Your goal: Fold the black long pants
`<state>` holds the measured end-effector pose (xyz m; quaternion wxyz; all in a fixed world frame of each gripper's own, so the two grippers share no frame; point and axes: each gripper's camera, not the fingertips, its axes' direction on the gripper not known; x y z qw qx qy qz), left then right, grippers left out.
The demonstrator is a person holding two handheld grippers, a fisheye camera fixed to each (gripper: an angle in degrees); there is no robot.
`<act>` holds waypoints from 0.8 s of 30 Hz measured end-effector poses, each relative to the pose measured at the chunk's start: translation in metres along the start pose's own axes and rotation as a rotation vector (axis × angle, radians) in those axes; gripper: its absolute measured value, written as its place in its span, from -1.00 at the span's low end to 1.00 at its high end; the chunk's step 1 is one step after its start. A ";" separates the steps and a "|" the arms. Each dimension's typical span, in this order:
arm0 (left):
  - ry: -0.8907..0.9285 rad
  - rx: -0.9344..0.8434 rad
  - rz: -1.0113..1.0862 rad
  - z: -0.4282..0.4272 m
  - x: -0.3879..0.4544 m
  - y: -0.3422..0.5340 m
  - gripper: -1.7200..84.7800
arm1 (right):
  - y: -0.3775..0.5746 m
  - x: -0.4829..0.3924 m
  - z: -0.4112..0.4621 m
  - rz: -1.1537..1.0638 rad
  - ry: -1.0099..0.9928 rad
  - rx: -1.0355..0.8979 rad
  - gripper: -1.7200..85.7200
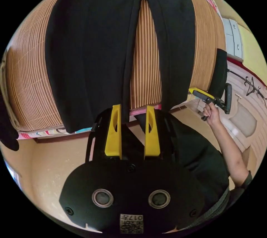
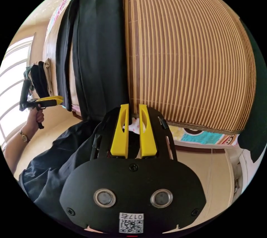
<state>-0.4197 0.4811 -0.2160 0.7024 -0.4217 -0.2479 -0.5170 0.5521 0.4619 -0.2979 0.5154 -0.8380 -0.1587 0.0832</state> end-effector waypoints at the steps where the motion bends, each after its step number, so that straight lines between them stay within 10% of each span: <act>1: -0.012 -0.013 -0.030 0.017 -0.001 0.002 -0.65 | 0.004 0.004 -0.002 0.021 -0.032 0.014 -0.79; 7: -0.058 0.031 -0.093 0.057 -0.006 0.005 -0.70 | 0.033 0.049 0.003 0.152 -0.502 0.047 -0.75; 12: -0.068 -0.108 -0.008 0.074 -0.006 -0.016 -0.82 | 0.042 0.050 0.019 0.209 -0.515 -0.036 -0.85; 19: -0.028 -0.055 0.344 0.079 0.054 0.034 -0.91 | 0.080 0.059 -0.022 -0.093 -0.822 0.037 -0.91; 24: -0.216 -0.211 0.226 0.157 0.064 0.067 -0.88 | 0.116 0.113 -0.014 0.151 -0.509 -0.022 -0.91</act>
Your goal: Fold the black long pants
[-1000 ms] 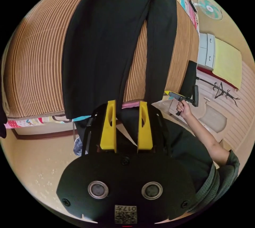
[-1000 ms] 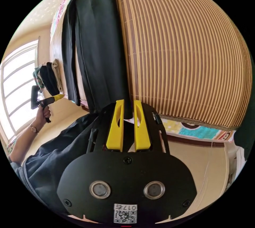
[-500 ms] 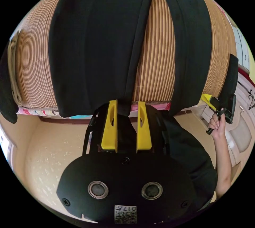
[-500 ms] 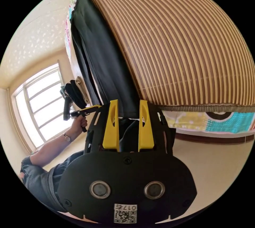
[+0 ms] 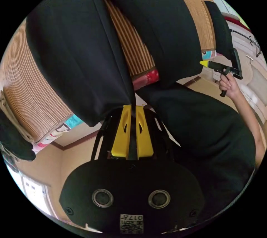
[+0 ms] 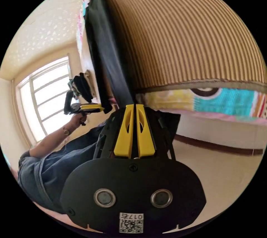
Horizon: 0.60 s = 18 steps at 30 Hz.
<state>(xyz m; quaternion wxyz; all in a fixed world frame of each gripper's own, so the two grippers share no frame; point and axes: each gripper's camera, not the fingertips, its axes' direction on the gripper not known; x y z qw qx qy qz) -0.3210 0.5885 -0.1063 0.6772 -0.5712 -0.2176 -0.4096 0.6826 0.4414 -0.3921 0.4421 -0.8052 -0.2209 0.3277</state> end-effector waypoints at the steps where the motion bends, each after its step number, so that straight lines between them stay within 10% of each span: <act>1: 0.004 -0.035 -0.038 0.018 0.000 0.003 -0.87 | 0.005 0.016 -0.001 0.079 0.007 -0.013 -0.91; 18: 0.544 0.539 -0.009 -0.102 0.009 0.058 -0.62 | 0.003 -0.110 0.013 -0.669 -0.230 -0.303 -0.92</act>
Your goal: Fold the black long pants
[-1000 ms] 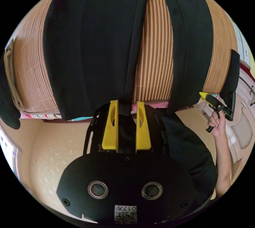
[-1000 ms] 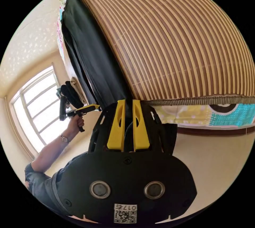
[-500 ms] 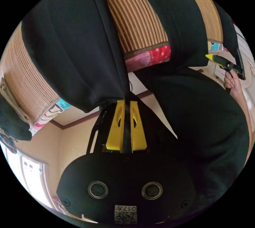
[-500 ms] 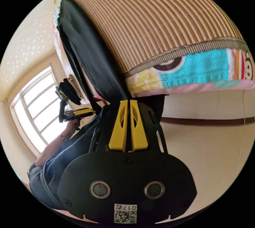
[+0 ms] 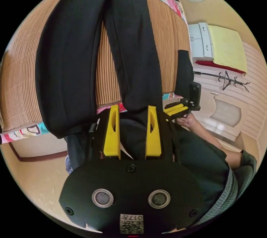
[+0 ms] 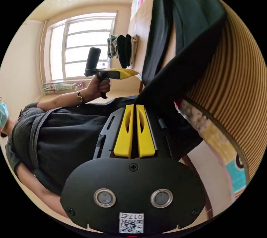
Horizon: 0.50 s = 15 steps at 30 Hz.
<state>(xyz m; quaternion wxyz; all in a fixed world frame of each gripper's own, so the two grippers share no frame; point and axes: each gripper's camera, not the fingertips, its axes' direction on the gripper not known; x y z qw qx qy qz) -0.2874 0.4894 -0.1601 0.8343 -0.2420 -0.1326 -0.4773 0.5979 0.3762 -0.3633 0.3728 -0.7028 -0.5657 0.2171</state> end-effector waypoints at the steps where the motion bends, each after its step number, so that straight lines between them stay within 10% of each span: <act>1: -0.004 -0.005 0.019 0.000 0.011 -0.007 -0.60 | -0.015 -0.004 0.003 -0.030 -0.023 -0.018 -0.92; 10: -0.341 -0.330 0.201 0.034 0.062 -0.056 -0.76 | -0.051 -0.021 0.040 -0.201 -0.077 -0.169 -0.92; 15: -0.233 -0.270 0.309 -0.015 0.063 -0.027 -0.87 | -0.026 0.016 0.047 -0.093 -0.127 -0.191 -0.92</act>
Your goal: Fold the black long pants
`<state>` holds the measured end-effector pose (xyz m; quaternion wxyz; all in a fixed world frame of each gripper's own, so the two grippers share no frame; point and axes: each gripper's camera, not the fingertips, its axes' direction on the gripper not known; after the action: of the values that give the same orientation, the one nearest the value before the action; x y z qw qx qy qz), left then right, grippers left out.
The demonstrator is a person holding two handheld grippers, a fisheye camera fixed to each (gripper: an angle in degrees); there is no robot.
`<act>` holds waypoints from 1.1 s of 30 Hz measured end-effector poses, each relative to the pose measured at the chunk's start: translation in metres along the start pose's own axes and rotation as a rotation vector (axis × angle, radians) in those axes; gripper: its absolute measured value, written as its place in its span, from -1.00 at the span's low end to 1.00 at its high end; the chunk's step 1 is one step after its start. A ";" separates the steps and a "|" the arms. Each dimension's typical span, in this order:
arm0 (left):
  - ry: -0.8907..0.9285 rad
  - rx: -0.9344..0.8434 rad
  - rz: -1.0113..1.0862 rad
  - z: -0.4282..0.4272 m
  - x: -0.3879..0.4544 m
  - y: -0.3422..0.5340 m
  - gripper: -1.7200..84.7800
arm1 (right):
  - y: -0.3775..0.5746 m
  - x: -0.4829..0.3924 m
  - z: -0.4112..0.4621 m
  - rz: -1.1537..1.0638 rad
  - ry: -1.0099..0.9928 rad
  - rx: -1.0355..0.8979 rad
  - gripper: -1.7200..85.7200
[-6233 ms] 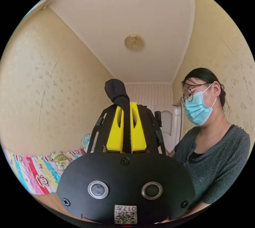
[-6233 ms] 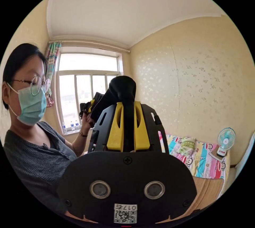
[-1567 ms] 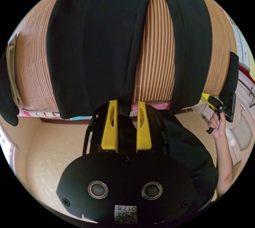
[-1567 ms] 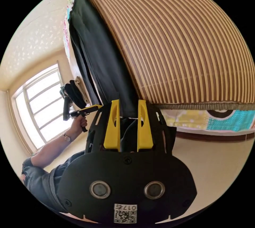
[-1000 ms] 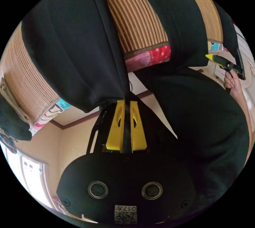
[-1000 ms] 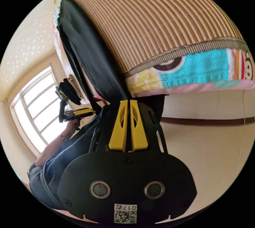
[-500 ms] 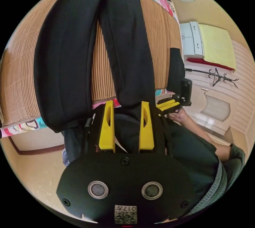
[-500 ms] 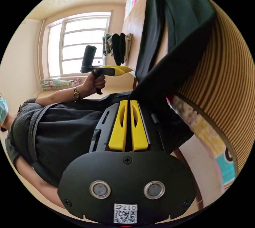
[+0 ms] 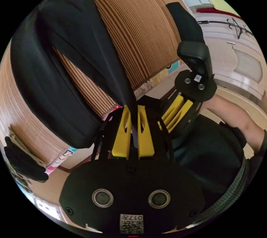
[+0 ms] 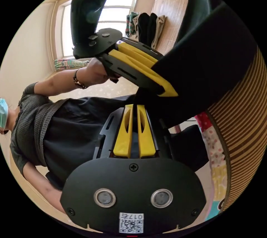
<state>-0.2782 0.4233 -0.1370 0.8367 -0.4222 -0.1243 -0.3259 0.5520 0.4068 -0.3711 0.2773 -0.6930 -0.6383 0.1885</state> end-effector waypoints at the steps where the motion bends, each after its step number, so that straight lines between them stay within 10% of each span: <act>1: 0.126 0.080 -0.011 -0.025 -0.014 0.020 -0.88 | 0.014 0.005 -0.009 0.003 -0.026 0.055 -0.92; 9: 0.739 0.841 -0.419 -0.120 -0.193 0.235 -0.91 | 0.122 0.048 -0.086 0.240 0.000 0.351 -0.95; 16: 0.635 0.519 -0.944 -0.002 -0.277 0.285 -0.94 | 0.149 0.097 -0.121 0.488 -0.039 0.420 -0.95; 25: 0.477 0.375 -0.815 -0.012 -0.224 0.247 -0.93 | 0.069 0.147 -0.159 0.588 0.062 0.106 -0.94; 33: 0.521 0.426 -0.835 -0.053 -0.199 0.287 -0.92 | -0.096 0.199 -0.296 0.471 0.109 0.507 -0.84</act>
<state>-0.2455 0.5930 -0.4457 0.7061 -0.0630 -0.1335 -0.6925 0.6822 0.5645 -0.0634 0.4231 -0.7394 -0.3781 0.3625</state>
